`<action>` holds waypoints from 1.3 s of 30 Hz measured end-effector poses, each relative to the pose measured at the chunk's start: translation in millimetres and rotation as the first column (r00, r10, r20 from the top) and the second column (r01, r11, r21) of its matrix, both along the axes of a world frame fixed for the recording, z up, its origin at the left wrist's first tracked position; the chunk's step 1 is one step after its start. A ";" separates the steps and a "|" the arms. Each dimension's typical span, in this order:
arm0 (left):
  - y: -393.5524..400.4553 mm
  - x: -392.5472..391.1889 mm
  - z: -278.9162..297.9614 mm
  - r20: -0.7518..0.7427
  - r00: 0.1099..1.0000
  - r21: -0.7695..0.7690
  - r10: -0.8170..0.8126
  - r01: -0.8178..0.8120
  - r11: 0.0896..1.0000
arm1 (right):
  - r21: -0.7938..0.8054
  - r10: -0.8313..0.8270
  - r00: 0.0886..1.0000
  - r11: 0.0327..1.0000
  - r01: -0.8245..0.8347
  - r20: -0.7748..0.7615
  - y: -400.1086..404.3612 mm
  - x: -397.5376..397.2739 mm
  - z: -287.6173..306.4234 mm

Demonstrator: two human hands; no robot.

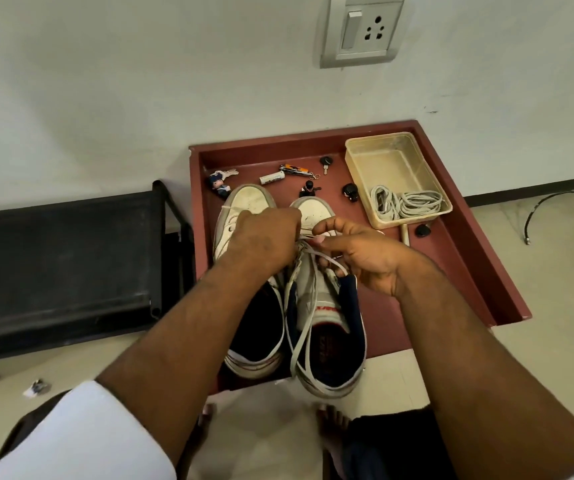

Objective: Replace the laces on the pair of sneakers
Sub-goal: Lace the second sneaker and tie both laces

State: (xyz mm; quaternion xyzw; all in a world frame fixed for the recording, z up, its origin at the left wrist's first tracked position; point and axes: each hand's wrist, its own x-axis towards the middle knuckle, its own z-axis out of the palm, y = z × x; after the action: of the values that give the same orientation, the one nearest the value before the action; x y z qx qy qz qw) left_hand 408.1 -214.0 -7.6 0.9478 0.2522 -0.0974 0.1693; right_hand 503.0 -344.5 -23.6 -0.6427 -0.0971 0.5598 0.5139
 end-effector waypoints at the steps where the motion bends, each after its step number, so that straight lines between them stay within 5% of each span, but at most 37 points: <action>1: 1.3 -0.4 0.1 0.007 1.000 -0.013 0.017 -0.017 1.000 | 0.004 -0.027 0.999 1.000 0.027 -0.018 -5.6 -0.5 2.4; 9: 0.6 5.5 -8.1 -0.021 0.998 0.038 0.051 -0.050 0.998 | -0.011 -0.078 0.997 0.997 0.077 -0.028 -27.3 -4.5 13.4; 13: 3.7 4.9 -10.5 -0.050 0.996 0.132 0.080 -0.073 0.989 | 0.222 0.044 0.974 0.975 0.006 -0.221 -32.1 2.2 37.4; 17: 7.3 3.1 -2.2 -0.077 0.995 0.065 0.069 -0.064 0.996 | 0.299 0.037 0.999 0.953 -0.044 0.030 -27.5 -7.5 57.2; 21: 38.2 -10.6 23.4 -0.023 0.988 0.122 0.152 -0.148 0.981 | -0.003 0.047 0.866 0.999 -0.053 0.497 -11.1 -17.6 48.6; 26: 97.1 -52.0 29.4 0.030 0.853 0.212 0.522 -0.515 0.830 | -0.089 0.062 0.853 0.996 -0.018 0.518 -1.9 -13.5 32.1; 28: 91.9 -47.7 23.7 0.112 0.880 0.134 0.462 -0.474 0.870 | -0.077 0.067 0.866 0.997 -0.033 0.495 0.6 -8.6 27.4; 30: 69.6 -33.2 21.2 0.218 0.914 -0.156 0.341 -0.312 0.937 | -0.052 0.102 0.897 0.995 -0.088 0.431 1.5 -3.9 27.4; 32: 40.2 -18.3 14.8 0.147 0.963 -0.417 0.225 -0.146 0.897 | -0.042 0.154 0.905 0.988 -0.149 0.397 1.7 -2.5 28.6; 35: 16.3 -3.6 -0.3 0.003 1.000 -0.276 0.031 -0.029 0.961 | -0.058 0.203 0.910 0.979 -0.195 0.363 0.7 -4.6 27.5; 39: 33.1 -7.7 5.3 0.016 0.998 -0.263 0.062 -0.055 0.963 | -0.118 0.249 0.897 0.968 -0.221 0.365 -0.5 -3.5 20.0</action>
State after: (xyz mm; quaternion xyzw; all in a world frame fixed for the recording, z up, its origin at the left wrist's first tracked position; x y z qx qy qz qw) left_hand 400.4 -181.0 -2.3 0.9103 0.2628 -0.1132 0.2991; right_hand 499.5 -345.0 -3.6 -0.7401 -0.2502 0.4870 0.3904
